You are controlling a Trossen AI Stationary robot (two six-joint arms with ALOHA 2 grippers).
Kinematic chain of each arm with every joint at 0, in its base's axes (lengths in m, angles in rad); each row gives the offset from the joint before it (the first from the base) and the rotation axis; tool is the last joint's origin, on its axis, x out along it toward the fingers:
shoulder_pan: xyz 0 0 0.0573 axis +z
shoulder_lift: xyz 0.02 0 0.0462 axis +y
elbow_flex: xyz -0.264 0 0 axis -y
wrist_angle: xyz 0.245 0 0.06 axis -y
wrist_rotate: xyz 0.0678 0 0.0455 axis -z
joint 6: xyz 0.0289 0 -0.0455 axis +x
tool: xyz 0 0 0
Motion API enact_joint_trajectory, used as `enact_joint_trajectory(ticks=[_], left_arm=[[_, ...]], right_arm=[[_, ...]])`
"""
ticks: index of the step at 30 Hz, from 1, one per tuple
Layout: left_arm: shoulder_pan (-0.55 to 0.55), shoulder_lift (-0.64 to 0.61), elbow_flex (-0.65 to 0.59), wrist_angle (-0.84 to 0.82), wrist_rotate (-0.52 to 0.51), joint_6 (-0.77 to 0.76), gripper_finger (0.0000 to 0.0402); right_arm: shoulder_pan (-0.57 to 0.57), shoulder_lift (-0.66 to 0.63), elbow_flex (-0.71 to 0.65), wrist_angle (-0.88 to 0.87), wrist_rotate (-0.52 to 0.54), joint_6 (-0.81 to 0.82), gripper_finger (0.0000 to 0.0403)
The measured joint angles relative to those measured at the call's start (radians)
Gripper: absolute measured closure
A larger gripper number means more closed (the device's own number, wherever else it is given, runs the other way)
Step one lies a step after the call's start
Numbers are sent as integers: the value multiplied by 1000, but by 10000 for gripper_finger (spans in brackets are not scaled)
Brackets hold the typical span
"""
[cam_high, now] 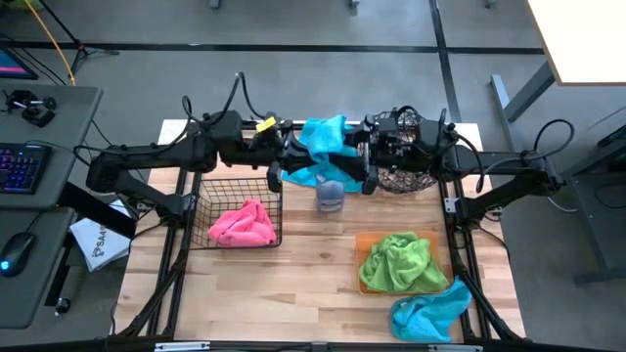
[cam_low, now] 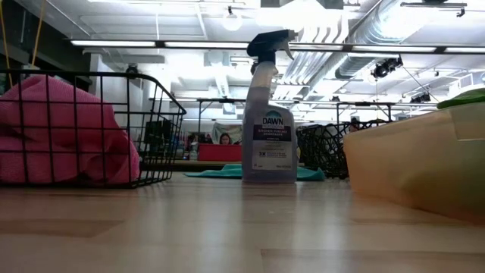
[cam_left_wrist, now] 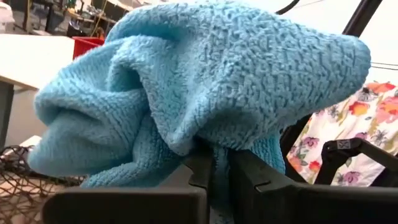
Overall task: Sort microfiber towel by color & place in baskets
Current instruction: Put the top left blue microfiber cloth into the right wire basket
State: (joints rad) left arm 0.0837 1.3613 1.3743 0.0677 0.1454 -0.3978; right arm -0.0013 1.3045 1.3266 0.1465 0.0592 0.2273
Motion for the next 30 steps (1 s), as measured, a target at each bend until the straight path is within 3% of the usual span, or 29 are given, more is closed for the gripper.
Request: enact_joint_trajectory(ticks=[3, 5, 8, 10, 15, 19, 24, 30], left_arm=[[0, 1, 0, -2, -13, 14, 365], [0, 1, 0, -2, -25, 15, 345], [1, 0, 0, -5, -26, 19, 309], [1, -1, 0, -17, -25, 44, 282], [31, -66, 0, -173, 2, 124, 219], [85, -164, 0, -420, -23, 166, 188], [132, -281, -2, -732, -215, 171, 179], [132, -390, -130, -707, -286, 120, 179]], right_arm=[[0, 0, 0, 0, 0, 8, 170], [0, 0, 0, 0, 0, 11, 228], [0, 0, 0, -9, 0, 35, 345], [0, -1, 0, -17, 0, 33, 385], [-8, -37, 0, -68, 2, 9, 394], [-34, -138, 0, -235, 110, -29, 397], [-66, -277, 0, -535, 318, -48, 399], [-135, -353, 1, -931, 522, 64, 401]])
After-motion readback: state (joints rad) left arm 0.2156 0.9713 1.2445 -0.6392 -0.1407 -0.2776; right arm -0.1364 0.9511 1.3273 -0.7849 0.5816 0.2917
